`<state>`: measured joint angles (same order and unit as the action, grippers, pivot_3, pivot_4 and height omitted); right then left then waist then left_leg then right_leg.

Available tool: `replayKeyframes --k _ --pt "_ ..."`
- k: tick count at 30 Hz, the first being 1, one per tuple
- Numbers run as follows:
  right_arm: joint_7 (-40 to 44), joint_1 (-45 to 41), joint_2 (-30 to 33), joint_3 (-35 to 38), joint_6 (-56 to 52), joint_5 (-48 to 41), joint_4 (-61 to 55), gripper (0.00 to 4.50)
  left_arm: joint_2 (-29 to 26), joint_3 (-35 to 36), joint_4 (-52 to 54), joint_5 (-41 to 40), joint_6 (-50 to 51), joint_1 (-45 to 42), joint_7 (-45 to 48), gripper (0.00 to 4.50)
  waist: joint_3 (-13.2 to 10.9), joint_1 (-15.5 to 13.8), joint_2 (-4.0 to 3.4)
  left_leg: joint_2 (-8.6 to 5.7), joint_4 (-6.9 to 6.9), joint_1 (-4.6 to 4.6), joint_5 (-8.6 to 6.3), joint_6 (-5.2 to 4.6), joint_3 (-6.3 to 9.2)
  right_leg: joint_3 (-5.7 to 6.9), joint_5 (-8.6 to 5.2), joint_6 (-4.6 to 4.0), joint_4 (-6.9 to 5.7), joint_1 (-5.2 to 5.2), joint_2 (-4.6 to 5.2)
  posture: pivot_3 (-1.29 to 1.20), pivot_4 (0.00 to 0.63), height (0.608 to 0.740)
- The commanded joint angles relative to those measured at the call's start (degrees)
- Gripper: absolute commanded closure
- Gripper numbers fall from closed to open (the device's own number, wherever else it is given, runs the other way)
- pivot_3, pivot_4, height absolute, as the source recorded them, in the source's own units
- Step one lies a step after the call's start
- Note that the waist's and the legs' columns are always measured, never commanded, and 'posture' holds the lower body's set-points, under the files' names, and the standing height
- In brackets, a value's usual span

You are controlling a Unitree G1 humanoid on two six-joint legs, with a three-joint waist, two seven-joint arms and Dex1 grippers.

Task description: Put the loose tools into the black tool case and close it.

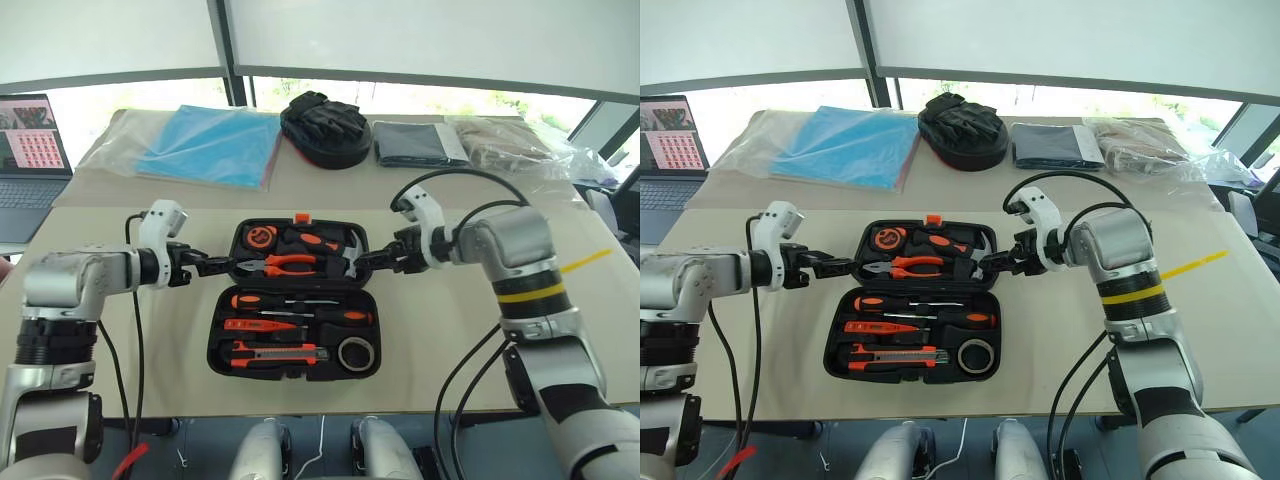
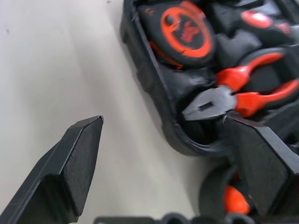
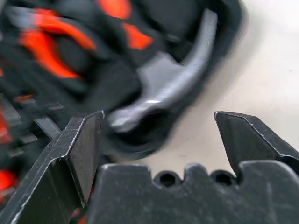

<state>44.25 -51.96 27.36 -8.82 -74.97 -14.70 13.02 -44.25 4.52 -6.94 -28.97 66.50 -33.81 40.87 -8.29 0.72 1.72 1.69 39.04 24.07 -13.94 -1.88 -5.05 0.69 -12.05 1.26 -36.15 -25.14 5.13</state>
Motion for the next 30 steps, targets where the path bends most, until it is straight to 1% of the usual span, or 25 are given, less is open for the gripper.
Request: replayKeyframes --k 1,2,5,6,7,8,9,10,12,13,15,16,18,20,22,24,26,27,28,30 --pt "-2.28 -2.32 -0.77 -1.31 3.27 1.39 3.21 0.05 0.62 -0.42 -0.33 2.35 -1.04 -0.89 -2.41 0.07 0.0 0.05 0.0 -0.02 0.0 0.08 0.0 0.01 0.0 0.0 0.02 0.03 0.03 -0.07 0.02 0.0 0.15 0.74" --pt "-2.19 -2.48 -0.84 -2.24 3.73 1.63 3.79 0.05 0.89 -0.39 -0.01 2.33 -1.16 -0.64 -2.55 0.07 0.0 0.14 0.0 -0.02 0.01 0.13 0.01 0.01 0.0 0.0 0.02 0.04 0.05 -0.1 0.02 0.0 0.15 0.74" --pt "-1.73 -3.14 -1.25 -3.93 3.62 1.54 5.75 0.85 1.63 -1.07 0.74 2.46 -1.29 -0.1 -2.42 0.07 0.0 0.16 0.0 -0.01 -0.01 0.1 0.0 0.0 0.0 0.0 0.02 0.05 0.06 -0.09 0.01 0.0 0.15 0.74" --pt "-2.02 -3.27 -1.31 -4.47 3.95 1.95 6.65 1.18 1.95 -1.43 0.4 2.84 -1.71 -0.22 -2.53 0.48 0.0 0.16 0.0 0.0 0.0 0.1 0.0 0.0 0.01 0.01 0.02 0.05 0.05 -0.08 0.0 0.0 0.15 0.74" --pt "-2.29 -3.37 -1.3 -4.86 4.28 2.29 7.41 1.47 2.24 -1.65 -0.02 3.15 -2.05 -0.43 -2.71 0.59 0.0 0.16 0.0 0.0 0.0 0.09 0.0 -0.01 0.01 0.01 0.02 0.05 0.05 -0.06 0.01 0.0 0.15 0.74" --pt "-2.42 -3.5 -1.26 -5.2 4.45 2.52 8.07 1.85 2.49 -1.75 -0.39 3.32 -2.41 -0.62 -2.81 0.85 0.0 0.16 0.0 0.01 0.0 0.06 0.0 -0.01 0.01 0.01 0.02 0.05 0.04 -0.04 0.01 0.0 0.15 0.74" --pt "-2.56 -3.67 -1.25 -5.4 4.47 2.66 8.68 2.06 2.8 -1.67 -0.74 3.34 -2.7 -0.83 -2.91 1.1 0.0 0.16 0.0 0.01 0.02 -0.02 0.0 -0.01 0.02 -0.01 0.03 0.05 0.06 0.02 0.03 0.0 0.15 0.74" --pt "-2.69 -3.88 -1.24 -5.57 4.42 2.77 9.2 2.47 3.22 -1.33 -1.09 3.18 -2.46 -1.13 -3.21 1.53 0.0 0.14 0.0 0.02 0.05 -0.11 0.0 -0.01 0.01 -0.03 0.02 0.05 0.13 0.07 0.06 0.0 0.15 0.74" --pt "-3.13 -4.31 -1.4 -5.58 3.98 2.9 10.49 3.1 4.2 -0.34 -1.58 2.82 -2.15 -1.46 -3.94 2.22 0.0 0.05 0.01 0.02 0.06 -0.33 0.08 -0.03 0.01 -0.03 0.04 0.02 0.08 0.25 0.06 0.0 0.15 0.74" --pt "-3.42 -4.73 -1.82 -4.91 3.02 2.52 11.42 3.53 4.55 0.09 -1.86 2.63 -1.92 -1.57 -4.19 2.68 0.01 0.02 0.01 0.02 0.06 -0.41 0.13 -0.03 0.02 -0.02 0.06 -0.01 0.08 0.31 0.06 0.0 0.15 0.74" --pt "-3.73 -5.47 -2.44 -4.0 1.65 1.92 13.18 4.11 5.08 0.85 -2.62 2.59 -2.16 -1.64 -4.77 3.32 0.01 0.04 0.01 0.04 0.06 -0.73 0.19 -0.03 0.04 -0.01 0.07 -0.03 0.08 0.62 0.05 0.0 0.15 0.74" --pt "-3.68 -5.67 -2.5 -4.09 1.67 1.96 13.95 4.45 5.39 1.42 -3.06 2.41 -2.27 -1.64 -5.03 3.73 0.01 0.03 0.01 0.07 0.05 -0.9 0.19 -0.03 0.05 -0.01 0.07 -0.03 0.1 0.8 0.05 0.0 0.15 0.74" --pt "-3.66 -5.99 -2.61 -4.16 1.69 2.0 15.1 4.5 6.27 2.95 -3.64 1.74 -3.18 -1.56 -5.22 4.4 0.01 0.0 0.01 0.08 0.05 -0.97 0.19 -0.03 0.07 0.0 0.07 -0.03 0.1 0.88 0.08 0.0 0.15 0.74" --pt "-4.21 -6.39 -3.18 -2.94 1.32 1.49 15.75 4.5 7.4 5.3 -3.75 0.68 -3.68 -1.45 -5.53 4.46 0.03 -0.06 0.04 0.07 0.05 -0.99 0.19 -0.03 0.08 -0.01 0.07 -0.03 0.07 0.89 0.09 0.0 0.15 0.74" --pt "-5.0 -6.48 -4.54 1.03 2.96 -0.12 14.81 4.5 8.7 8.35 -3.08 -0.9 -6.28 -0.75 -4.91 4.46 0.03 -0.01 0.05 0.07 0.05 -0.98 0.2 -0.02 0.09 -0.01 0.09 -0.03 0.07 0.89 0.1 0.0 0.15 0.74" --pt "-1.23 -5.72 -4.68 3.86 4.35 -3.94 10.59 4.5 9.54 10.74 -1.8 -2.37 -8.68 0.39 -3.66 4.46 0.03 0.06 0.05 0.09 0.05 -0.91 0.22 0.0 0.08 -0.02 0.12 -0.05 0.07 0.83 0.09 0.0 0.15 0.74" --pt "1.46 -4.69 -4.28 4.96 4.57 -6.33 6.7 4.5 9.66 11.41 -0.38 -2.69 -11.27 1.72 -2.12 4.46 0.0 0.09 0.09 0.12 0.05 -0.75 0.22 0.0 0.09 -0.01 0.14 -0.08 0.06 0.65 0.08 0.0 0.15 0.74" --pt "1.27 -3.38 -4.41 5.76 8.63 -6.14 4.42 4.5 9.49 11.29 1.04 -2.37 -14.06 3.08 -0.88 4.46 0.0 0.13 0.09 0.13 0.03 -0.66 0.22 0.01 0.08 -0.01 0.14 -0.09 0.07 0.56 0.08 0.0 0.15 0.74" --pt "2.17 -1.02 -3.61 5.15 14.92 -5.03 0.85 4.5 9.62 11.28 3.19 -1.38 -19.37 5.1 0.59 4.46 0.0 0.13 0.09 0.12 0.01 -0.52 0.22 0.01 0.07 -0.02 0.15 -0.09 0.06 0.4 0.08 0.0 0.15 0.74" --pt "4.82 4.83 -2.39 4.43 31.18 -2.54 -6.09 4.5 9.11 9.86 6.22 3.1 -31.25 10.01 2.28 4.46 0.0 0.27 0.09 0.11 -0.06 -0.11 0.24 0.04 0.03 -0.06 0.16 -0.1 0.04 -0.06 0.08 0.0 0.15 0.74"
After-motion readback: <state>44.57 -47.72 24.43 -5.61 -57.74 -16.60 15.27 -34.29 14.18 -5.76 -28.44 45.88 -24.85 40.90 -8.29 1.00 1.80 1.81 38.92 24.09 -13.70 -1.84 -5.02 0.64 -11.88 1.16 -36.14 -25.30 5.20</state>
